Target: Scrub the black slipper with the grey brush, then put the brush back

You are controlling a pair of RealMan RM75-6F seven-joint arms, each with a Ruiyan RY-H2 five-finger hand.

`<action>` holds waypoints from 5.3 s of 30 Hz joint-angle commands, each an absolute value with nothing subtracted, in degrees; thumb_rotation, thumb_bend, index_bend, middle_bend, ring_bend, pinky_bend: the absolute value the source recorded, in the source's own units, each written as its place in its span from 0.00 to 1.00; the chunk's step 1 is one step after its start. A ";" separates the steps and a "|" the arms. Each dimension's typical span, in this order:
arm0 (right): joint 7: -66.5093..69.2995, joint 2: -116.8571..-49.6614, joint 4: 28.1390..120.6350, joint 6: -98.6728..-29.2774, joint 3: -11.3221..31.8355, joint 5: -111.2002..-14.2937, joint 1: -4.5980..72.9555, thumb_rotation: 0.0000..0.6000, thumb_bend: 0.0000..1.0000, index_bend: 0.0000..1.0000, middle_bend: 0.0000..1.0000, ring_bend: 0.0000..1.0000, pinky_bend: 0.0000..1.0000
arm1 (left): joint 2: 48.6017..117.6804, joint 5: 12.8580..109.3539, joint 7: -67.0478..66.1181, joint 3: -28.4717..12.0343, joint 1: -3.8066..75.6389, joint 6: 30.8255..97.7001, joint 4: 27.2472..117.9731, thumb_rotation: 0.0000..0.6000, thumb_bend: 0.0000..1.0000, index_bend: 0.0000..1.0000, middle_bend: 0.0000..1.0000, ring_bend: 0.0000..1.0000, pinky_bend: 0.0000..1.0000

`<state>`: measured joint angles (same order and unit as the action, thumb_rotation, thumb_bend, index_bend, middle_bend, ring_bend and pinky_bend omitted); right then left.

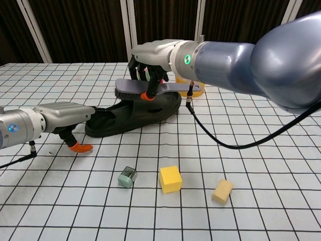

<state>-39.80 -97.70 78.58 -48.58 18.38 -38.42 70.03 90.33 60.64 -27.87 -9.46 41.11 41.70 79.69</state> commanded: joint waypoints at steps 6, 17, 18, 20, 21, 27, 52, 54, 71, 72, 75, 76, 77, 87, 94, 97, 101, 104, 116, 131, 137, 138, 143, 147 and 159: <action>-38.61 -99.70 77.77 -48.74 18.49 -39.07 71.28 1.00 0.51 0.66 0.57 0.53 0.58 | 89.81 58.72 -28.54 -8.42 42.25 42.10 80.35 0.96 0.53 0.04 0.03 0.02 0.09; -33.76 -103.89 70.24 -47.97 18.66 -42.25 71.92 1.00 0.54 0.68 0.58 0.54 0.58 | 89.53 55.83 -29.51 -7.04 43.43 42.52 80.36 0.95 0.53 0.04 0.03 0.02 0.09; -33.22 -104.17 69.39 -47.78 18.59 -42.59 71.86 1.00 0.54 0.68 0.58 0.54 0.58 | 89.50 55.67 -29.54 -6.94 43.50 42.57 80.39 0.95 0.53 0.04 0.03 0.02 0.09; -32.08 -104.75 67.44 -47.17 18.38 -43.06 71.64 1.00 0.54 0.68 0.58 0.54 0.58 | 89.41 55.26 -29.61 -6.69 43.68 42.73 80.44 0.95 0.53 0.04 0.03 0.02 0.09; -31.53 -105.02 66.38 -46.80 18.22 -43.27 71.49 1.00 0.54 0.68 0.58 0.54 0.58 | 89.35 55.02 -29.68 -6.54 43.78 42.84 80.47 0.95 0.53 0.04 0.03 0.02 0.09; -29.53 -105.78 62.59 -45.56 17.63 -43.88 70.60 1.00 0.54 0.68 0.58 0.54 0.58 | 89.18 54.28 -29.73 -5.92 44.14 43.49 80.57 0.95 0.53 0.04 0.03 0.02 0.09; -30.66 -105.27 55.55 -43.77 16.15 -44.00 68.08 1.00 0.54 0.68 0.58 0.54 0.58 | 89.92 52.13 -30.63 -4.11 45.64 45.37 80.76 0.95 0.53 0.04 0.03 0.02 0.09; -31.02 -104.92 57.12 -44.08 16.31 -44.17 68.12 1.00 0.54 0.68 0.58 0.54 0.58 | 90.11 51.91 -30.69 -4.01 45.78 45.40 80.71 0.95 0.53 0.04 0.03 0.02 0.09; -34.64 -104.90 67.64 -48.57 16.81 -45.84 68.95 1.00 0.54 0.69 0.58 0.55 0.59 | 90.19 51.31 -30.98 -3.24 46.28 46.56 81.44 0.95 0.53 0.04 0.03 0.02 0.09; -34.78 -105.05 67.54 -48.62 16.77 -45.81 69.00 1.00 0.54 0.69 0.58 0.55 0.60 | 90.18 51.31 -30.99 -3.19 46.31 46.57 81.49 0.95 0.53 0.04 0.03 0.02 0.09; -35.09 -105.70 66.55 -48.47 16.61 -45.43 69.07 1.00 0.54 0.69 0.58 0.55 0.60 | 90.11 51.39 -31.09 -3.03 46.38 46.78 81.75 0.95 0.53 0.04 0.03 0.02 0.09; -35.08 -105.99 65.96 -48.29 16.57 -45.24 69.07 1.00 0.54 0.69 0.58 0.55 0.59 | 90.06 51.39 -31.07 -2.98 46.39 46.87 81.89 0.95 0.53 0.04 0.03 0.02 0.09; -35.09 -106.18 65.51 -48.15 16.53 -45.11 69.07 1.00 0.54 0.69 0.58 0.55 0.59 | 90.03 51.39 -31.06 -2.96 46.40 46.93 81.95 0.95 0.53 0.04 0.03 0.02 0.09; -34.72 -107.88 59.63 -46.08 16.11 -44.22 68.88 1.00 0.54 0.69 0.58 0.55 0.60 | 90.02 50.87 -30.70 -2.66 46.60 46.75 81.66 0.95 0.53 0.04 0.03 0.02 0.09; -34.45 -108.17 57.04 -45.00 16.14 -43.92 68.59 1.00 0.54 0.69 0.59 0.55 0.60 | 89.85 51.04 -30.32 -2.49 46.49 47.13 81.56 0.95 0.53 0.04 0.03 0.02 0.09; -34.33 -108.22 55.99 -44.61 16.13 -43.72 68.34 1.00 0.54 0.69 0.59 0.55 0.59 | 89.88 51.13 -30.26 -2.46 46.54 47.20 81.60 0.95 0.53 0.04 0.03 0.02 0.09; -34.44 -108.29 54.70 -44.21 16.09 -43.57 68.18 1.00 0.54 0.69 0.59 0.55 0.60 | 89.91 51.20 -30.25 -2.38 46.61 47.23 81.56 0.95 0.53 0.04 0.03 0.02 0.09; -34.61 -108.37 53.63 -43.96 16.05 -43.52 68.06 1.00 0.54 0.69 0.59 0.55 0.60 | 89.94 51.36 -30.08 -2.34 46.65 47.19 81.41 0.95 0.53 0.04 0.03 0.02 0.09; -34.48 -107.67 53.08 -44.19 16.33 -43.59 66.86 1.00 0.54 0.69 0.59 0.55 0.60 | 89.68 51.63 -30.12 -2.25 46.60 47.97 82.13 0.95 0.53 0.04 0.02 0.02 0.09; -42.83 -95.84 75.50 -56.77 16.81 -41.39 61.88 1.00 0.54 0.69 0.59 0.55 0.60 | 82.29 66.64 -27.03 0.12 40.93 61.23 95.42 0.89 0.26 0.00 0.00 0.00 0.09; -46.20 -91.79 83.42 -60.81 14.98 -38.21 58.88 1.00 0.54 0.69 0.59 0.55 0.60 | 77.38 74.40 -24.81 2.20 36.62 68.85 100.84 0.85 0.23 0.00 0.00 0.00 0.09; -46.37 -91.37 84.33 -61.29 14.62 -37.87 58.38 1.00 0.54 0.69 0.59 0.55 0.60 | 76.57 75.54 -24.58 2.63 35.80 70.21 101.40 0.84 0.22 0.00 0.00 0.00 0.09; -48.44 -89.07 88.39 -63.35 11.68 -36.42 56.02 1.00 0.54 0.69 0.59 0.55 0.60 | 71.44 80.74 -22.71 5.58 29.66 78.95 102.38 0.76 0.19 0.00 0.00 0.00 0.09; -49.21 -87.34 91.54 -64.81 9.67 -35.88 54.21 1.00 0.54 0.69 0.59 0.55 0.60 | 69.06 82.34 -17.98 7.38 24.07 85.34 99.87 0.74 0.17 0.00 0.00 0.00 0.08; -50.35 -87.57 89.57 -63.71 4.28 -33.22 50.76 1.00 0.54 0.67 0.59 0.55 0.60 | 72.15 85.43 -7.14 8.15 12.07 97.63 87.65 0.74 0.13 0.00 0.00 0.00 0.05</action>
<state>-50.69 -86.99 90.90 -64.48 4.76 -33.54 51.19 71.60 85.04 -7.75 8.16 12.67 97.21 88.30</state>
